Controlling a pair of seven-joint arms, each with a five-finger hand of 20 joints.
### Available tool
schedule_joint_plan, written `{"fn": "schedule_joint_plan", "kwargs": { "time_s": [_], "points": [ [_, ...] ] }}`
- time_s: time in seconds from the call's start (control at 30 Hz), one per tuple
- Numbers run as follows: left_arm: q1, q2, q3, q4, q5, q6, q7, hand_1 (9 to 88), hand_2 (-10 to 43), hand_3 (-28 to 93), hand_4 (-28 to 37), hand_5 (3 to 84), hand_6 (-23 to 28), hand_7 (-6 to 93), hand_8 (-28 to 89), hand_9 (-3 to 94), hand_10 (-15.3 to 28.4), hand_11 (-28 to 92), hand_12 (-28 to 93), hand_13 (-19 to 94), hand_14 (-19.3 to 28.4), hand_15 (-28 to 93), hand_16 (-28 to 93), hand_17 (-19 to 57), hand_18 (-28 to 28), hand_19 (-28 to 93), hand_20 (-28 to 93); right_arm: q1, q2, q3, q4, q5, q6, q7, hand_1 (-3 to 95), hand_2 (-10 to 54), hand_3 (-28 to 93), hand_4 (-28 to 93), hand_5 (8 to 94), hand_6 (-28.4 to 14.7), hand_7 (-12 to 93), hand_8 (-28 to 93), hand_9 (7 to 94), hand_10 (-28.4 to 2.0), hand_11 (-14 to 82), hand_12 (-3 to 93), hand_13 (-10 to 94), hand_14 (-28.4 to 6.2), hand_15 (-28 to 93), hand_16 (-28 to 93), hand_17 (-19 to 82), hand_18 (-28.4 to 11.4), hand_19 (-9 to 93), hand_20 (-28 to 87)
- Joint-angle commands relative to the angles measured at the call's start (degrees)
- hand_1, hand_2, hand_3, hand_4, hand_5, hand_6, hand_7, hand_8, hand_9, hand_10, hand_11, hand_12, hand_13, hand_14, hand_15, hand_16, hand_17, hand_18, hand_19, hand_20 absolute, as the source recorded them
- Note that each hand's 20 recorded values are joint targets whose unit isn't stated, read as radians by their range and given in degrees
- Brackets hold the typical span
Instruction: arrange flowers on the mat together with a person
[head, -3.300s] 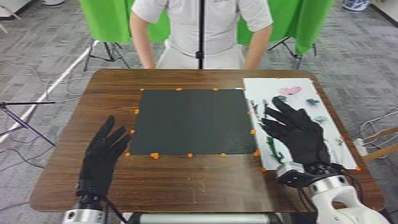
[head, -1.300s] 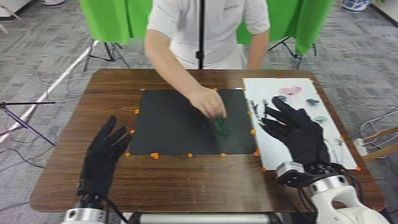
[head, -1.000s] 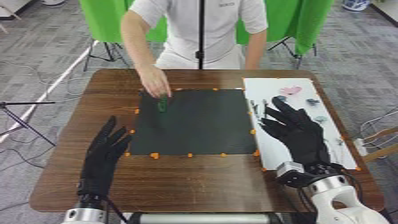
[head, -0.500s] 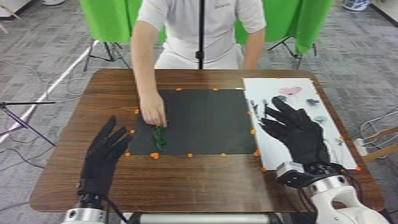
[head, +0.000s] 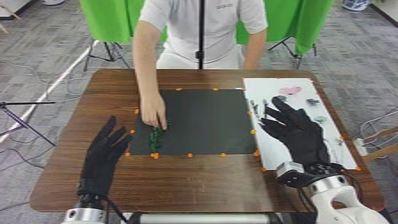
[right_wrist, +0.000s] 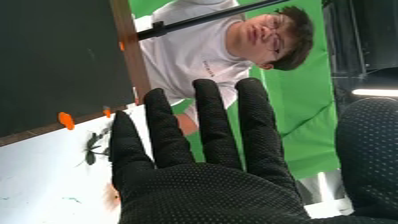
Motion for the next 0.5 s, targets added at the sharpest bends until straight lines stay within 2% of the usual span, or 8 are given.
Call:
{"fn": "schedule_joint_plan", "kwargs": {
  "time_s": [0.03,0.27,0.33,0.5],
  "points": [
    [0.34,-0.41,0.15,0.29,-0.04,-0.11,-0.45,19.5,6.3,75,-28.3,24.6,0.0,10.9,-10,26.9,12.9,10,12,21,18.0,21,-1,-13.1,20.8,40,5,-0.48,-0.06,-0.03,-0.34,-0.23,0.2,-0.26,10.0,15.0,72,-27,37.1,3.3,9,-10,38.1,-11.1,4.0,15.4,26,-19.6,3,31,0,-21.5,20,16],
    [0.52,-0.14,0.13,0.17,-0.19,0.22,-0.1,19.6,6.2,75,-28.3,24.6,-0.1,11.1,-10,26.9,12.9,10,12,21,18.1,21,-1,-13.1,20.8,40,5,0.16,1.74,1.42,-1.32,-0.84,1.04,0.22,10.5,15.0,71,-27,37.1,3.3,9,-10,38.2,-11.1,4.0,15.4,26,-19.7,3,31,0,-21.5,20,16],
    [0.49,0.04,0.14,0.15,-0.24,0.33,-0.05,19.6,6.3,75,-28.3,24.6,-0.1,11.1,-10,26.9,12.9,10,12,21,18.1,21,-1,-13.1,20.8,40,5,0.1,3.35,2.31,-2.41,-1.99,3.3,0.74,10.6,14.9,71,-27,37.1,3.3,9,-10,38.1,-11.2,4.0,15.5,26,-19.8,3,31,0,-21.6,21,16],
    [0.82,0.22,-0.04,-0.05,-0.27,0.55,0.09,19.6,6.3,75,-28.3,24.6,0.0,11.1,-10,26.9,12.9,10,12,21,18.1,21,-1,-13.1,20.8,40,5,-0.62,6.61,7.38,-5.38,-7.15,9.13,5.22,13.3,13.1,71,-26,37.2,2.2,9,-9,41.2,-12.9,6.3,17.1,32,-19.9,11,30,1,-22.5,34,22]
  ]
}}
